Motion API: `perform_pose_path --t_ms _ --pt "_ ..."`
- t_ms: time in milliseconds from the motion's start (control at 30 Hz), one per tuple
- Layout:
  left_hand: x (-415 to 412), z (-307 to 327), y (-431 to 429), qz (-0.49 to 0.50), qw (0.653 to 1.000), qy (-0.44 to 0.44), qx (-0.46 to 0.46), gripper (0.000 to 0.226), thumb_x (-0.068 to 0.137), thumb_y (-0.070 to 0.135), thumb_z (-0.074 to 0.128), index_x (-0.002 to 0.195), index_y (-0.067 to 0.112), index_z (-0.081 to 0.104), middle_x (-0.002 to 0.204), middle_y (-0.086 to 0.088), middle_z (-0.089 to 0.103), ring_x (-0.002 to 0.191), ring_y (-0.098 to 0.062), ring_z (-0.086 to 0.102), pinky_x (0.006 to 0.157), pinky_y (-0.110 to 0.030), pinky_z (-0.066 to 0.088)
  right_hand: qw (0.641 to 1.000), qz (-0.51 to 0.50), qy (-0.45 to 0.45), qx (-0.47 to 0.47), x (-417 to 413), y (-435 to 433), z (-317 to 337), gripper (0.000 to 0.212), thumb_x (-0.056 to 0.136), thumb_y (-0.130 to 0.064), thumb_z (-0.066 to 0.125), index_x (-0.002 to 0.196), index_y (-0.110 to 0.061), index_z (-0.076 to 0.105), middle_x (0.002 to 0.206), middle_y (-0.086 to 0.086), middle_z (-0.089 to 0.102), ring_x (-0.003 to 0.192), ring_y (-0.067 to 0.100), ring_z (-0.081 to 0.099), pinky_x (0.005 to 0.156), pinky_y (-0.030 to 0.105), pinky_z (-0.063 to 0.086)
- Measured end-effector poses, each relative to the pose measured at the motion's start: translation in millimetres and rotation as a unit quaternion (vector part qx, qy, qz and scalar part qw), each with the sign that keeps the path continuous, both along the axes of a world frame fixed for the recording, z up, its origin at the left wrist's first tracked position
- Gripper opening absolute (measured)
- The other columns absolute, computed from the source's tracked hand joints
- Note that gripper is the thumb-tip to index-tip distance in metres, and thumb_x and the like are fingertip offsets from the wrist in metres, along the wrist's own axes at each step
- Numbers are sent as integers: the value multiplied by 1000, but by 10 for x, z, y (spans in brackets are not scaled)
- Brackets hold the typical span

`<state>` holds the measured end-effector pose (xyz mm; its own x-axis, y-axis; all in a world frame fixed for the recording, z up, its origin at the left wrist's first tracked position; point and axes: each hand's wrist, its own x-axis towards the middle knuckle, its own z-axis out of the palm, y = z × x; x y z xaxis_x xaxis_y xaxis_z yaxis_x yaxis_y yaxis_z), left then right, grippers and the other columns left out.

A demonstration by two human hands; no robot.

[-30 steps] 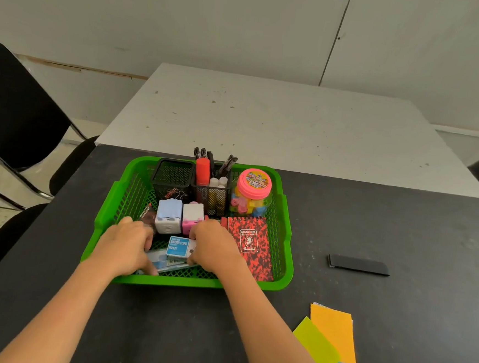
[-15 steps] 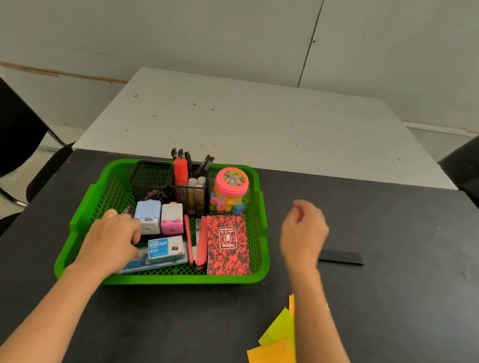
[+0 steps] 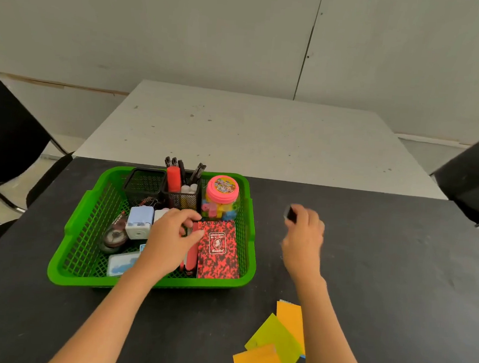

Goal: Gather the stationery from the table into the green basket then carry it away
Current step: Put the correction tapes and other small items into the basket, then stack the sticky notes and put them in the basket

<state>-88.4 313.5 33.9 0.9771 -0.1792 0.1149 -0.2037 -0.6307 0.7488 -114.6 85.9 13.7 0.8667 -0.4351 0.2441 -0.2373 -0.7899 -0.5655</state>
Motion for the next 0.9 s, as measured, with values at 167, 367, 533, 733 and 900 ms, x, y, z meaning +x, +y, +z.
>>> perform_pose_path --t_ms 167,367,533,733,900 --pt "293 113 -19 32 999 3 0 34 88 8 59 121 11 58 113 -2 54 97 -17 51 81 -24 40 960 85 -205 170 348 781 738 32 98 -5 39 127 1 50 120 16 59 111 27 53 92 17 36" --pt "570 7 291 93 969 -22 227 57 87 -1 42 141 14 37 146 1 40 118 -28 34 96 -33 33 915 113 -171 349 783 1306 855 27 98 -5 40 121 -9 53 102 2 61 88 14 57 80 34 52" --pt "579 -68 362 48 955 -21 291 59 88 3 41 145 17 31 151 8 33 124 -23 28 99 -32 28 925 162 -102 329 1035 1424 594 27 96 2 41 118 -5 55 102 6 61 84 15 58 71 23 51" --pt "586 -105 354 47 956 -20 289 56 88 5 42 143 14 36 149 4 37 127 -24 28 97 -35 26 964 218 14 152 1176 1474 259 31 92 2 47 118 -4 62 117 19 57 108 30 55 79 17 32" --pt "518 -24 257 74 961 -13 266 52 90 14 49 140 10 38 147 -1 39 128 -27 29 97 -39 29 952 296 50 65 994 1432 343 37 91 3 47 127 -3 56 118 23 59 113 35 51 87 27 35"
